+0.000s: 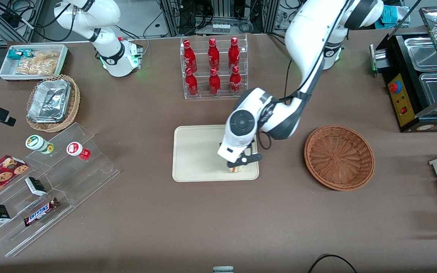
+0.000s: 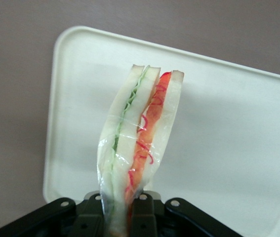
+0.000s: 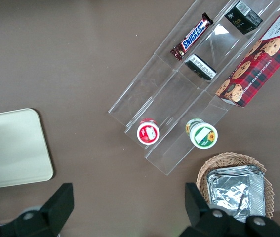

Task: Place sandwich from basket to tray
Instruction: 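Lower the sandwich onto the tray and open the left gripper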

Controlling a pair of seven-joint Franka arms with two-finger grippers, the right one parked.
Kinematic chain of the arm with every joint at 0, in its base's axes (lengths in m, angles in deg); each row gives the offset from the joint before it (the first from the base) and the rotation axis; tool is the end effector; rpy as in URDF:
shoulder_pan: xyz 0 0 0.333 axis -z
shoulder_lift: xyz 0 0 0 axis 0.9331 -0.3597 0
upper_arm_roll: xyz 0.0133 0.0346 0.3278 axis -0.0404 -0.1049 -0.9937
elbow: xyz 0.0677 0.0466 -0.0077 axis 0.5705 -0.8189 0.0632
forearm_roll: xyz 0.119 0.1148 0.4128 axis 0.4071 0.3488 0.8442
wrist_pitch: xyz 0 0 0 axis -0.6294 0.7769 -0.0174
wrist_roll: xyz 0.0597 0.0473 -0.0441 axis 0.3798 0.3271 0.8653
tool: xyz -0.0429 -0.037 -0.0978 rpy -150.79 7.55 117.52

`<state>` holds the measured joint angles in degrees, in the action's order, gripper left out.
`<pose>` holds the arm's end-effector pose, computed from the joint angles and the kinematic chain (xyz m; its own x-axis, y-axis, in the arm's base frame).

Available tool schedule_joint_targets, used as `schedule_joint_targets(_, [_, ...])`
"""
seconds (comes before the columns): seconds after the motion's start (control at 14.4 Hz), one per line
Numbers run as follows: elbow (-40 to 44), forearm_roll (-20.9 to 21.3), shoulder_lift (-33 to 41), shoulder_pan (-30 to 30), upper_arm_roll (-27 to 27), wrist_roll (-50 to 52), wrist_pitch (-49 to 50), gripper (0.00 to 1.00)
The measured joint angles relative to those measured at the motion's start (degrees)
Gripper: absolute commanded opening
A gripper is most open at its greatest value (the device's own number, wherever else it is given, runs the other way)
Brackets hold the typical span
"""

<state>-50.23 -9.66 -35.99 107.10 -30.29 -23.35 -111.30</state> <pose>0.5821 -0.5198 0.2568 0.9564 0.2460 -0.1575 0.2469 -0.9689 -0.0138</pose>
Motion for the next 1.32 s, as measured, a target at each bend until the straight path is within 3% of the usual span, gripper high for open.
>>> schedule_joint_targets(0.49, [6.78, 0.00, -7.50, 3.62, 0.03, 3.66, -0.77, 0.09])
schedule_joint_targets(0.55, [6.93, -0.02, -8.07, 3.95, 0.09, 3.91, -1.68, 0.20])
schedule_joint_targets(0.62, [6.98, -0.03, -8.48, 4.18, 0.25, 4.04, -2.15, 0.93])
schedule_joint_targets(0.69, [7.04, -0.03, -8.69, 4.31, 0.31, 4.19, -2.36, 1.00])
schedule_joint_targets(1.18, [10.10, 0.06, -5.13, 4.25, -0.76, 4.23, 4.26, 1.00])
schedule_joint_targets(1.32, [10.14, 2.12, -2.17, 4.27, -2.50, 4.30, 8.11, 1.00])
